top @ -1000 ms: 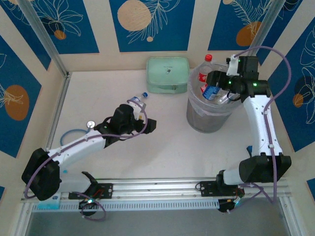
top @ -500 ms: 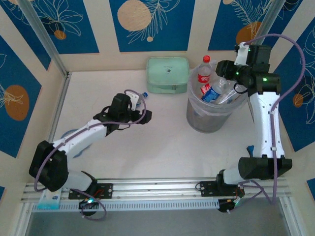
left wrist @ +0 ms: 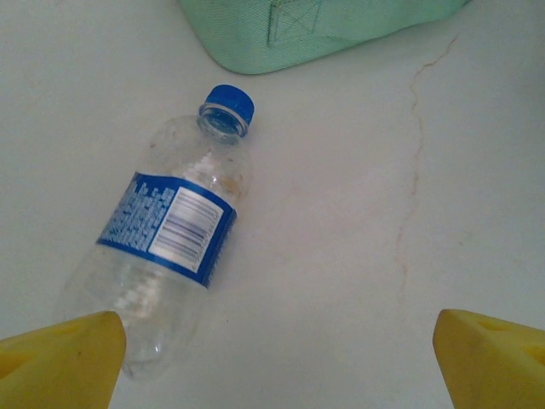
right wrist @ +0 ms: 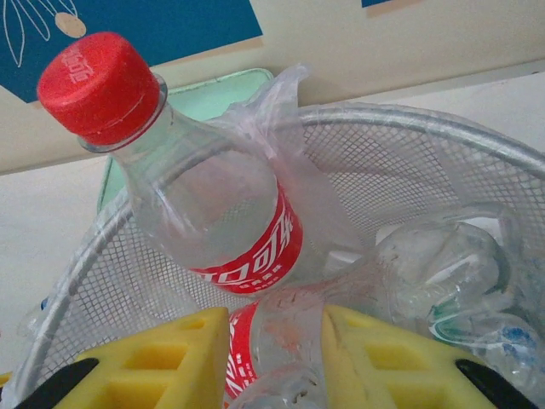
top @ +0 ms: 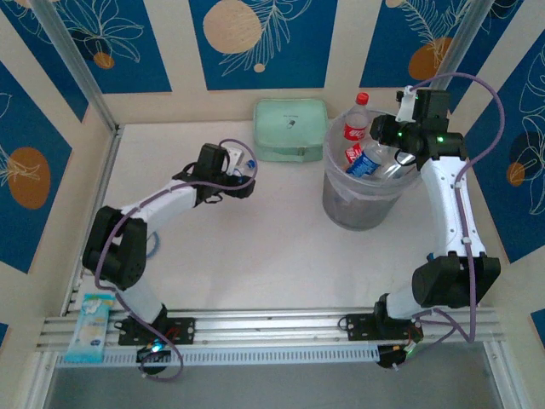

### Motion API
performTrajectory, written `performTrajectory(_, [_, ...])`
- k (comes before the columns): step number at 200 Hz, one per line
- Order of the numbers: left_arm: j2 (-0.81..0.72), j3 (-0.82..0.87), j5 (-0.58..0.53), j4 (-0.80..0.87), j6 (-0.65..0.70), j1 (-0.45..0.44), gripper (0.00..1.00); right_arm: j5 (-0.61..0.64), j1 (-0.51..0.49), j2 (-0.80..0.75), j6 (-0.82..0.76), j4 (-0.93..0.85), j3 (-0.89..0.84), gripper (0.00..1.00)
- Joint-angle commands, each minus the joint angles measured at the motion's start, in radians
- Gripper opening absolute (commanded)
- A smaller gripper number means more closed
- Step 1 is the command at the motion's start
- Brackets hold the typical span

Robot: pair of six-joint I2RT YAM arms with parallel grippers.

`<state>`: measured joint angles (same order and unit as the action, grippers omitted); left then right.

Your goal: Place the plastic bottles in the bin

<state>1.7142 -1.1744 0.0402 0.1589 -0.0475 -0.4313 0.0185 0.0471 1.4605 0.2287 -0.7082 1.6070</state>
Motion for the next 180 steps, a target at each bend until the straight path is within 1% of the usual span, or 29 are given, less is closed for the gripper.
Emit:
performTrajectory(1, [0.061, -0.05, -0.035, 0.036, 0.087, 0.012, 0.94, -0.049, -0.037, 0.035, 0.012, -0.126, -0.043, 0.37])
performTrajectory(16, [0.096, -0.066, -0.042, 0.049, 0.104, 0.012, 0.94, -0.026, -0.039, 0.011, 0.009, -0.133, -0.023, 0.45])
performTrajectory(52, [0.133, -0.067, -0.056, 0.036, 0.115, 0.012, 0.95, -0.051, -0.017, -0.077, 0.017, -0.146, 0.055, 0.7])
performTrajectory(65, [0.15, -0.077, -0.062, 0.033, 0.116, 0.013, 0.95, -0.06, -0.01, -0.105, 0.016, -0.154, 0.076, 0.75])
performTrajectory(103, [0.199, -0.141, -0.159, 0.059, 0.151, 0.014, 0.94, -0.129, -0.006, -0.193, 0.033, -0.124, 0.055, 0.81])
performTrajectory(122, [0.225, -0.183, -0.215, 0.07, 0.183, 0.015, 0.95, -0.124, -0.003, -0.224, 0.038, -0.119, 0.044, 0.82])
performTrajectory(133, [0.237, -0.203, -0.251, 0.068, 0.178, 0.017, 0.95, -0.121, -0.001, -0.235, 0.04, -0.116, 0.04, 0.82])
performTrajectory(162, [0.258, -0.252, -0.278, 0.064, 0.062, 0.032, 0.97, -0.126, 0.001, -0.249, 0.042, -0.112, 0.021, 0.82])
performTrajectory(180, [0.283, -0.337, -0.326, 0.152, -0.065, 0.046, 0.97, -0.115, 0.0, -0.253, 0.039, -0.106, 0.004, 0.82])
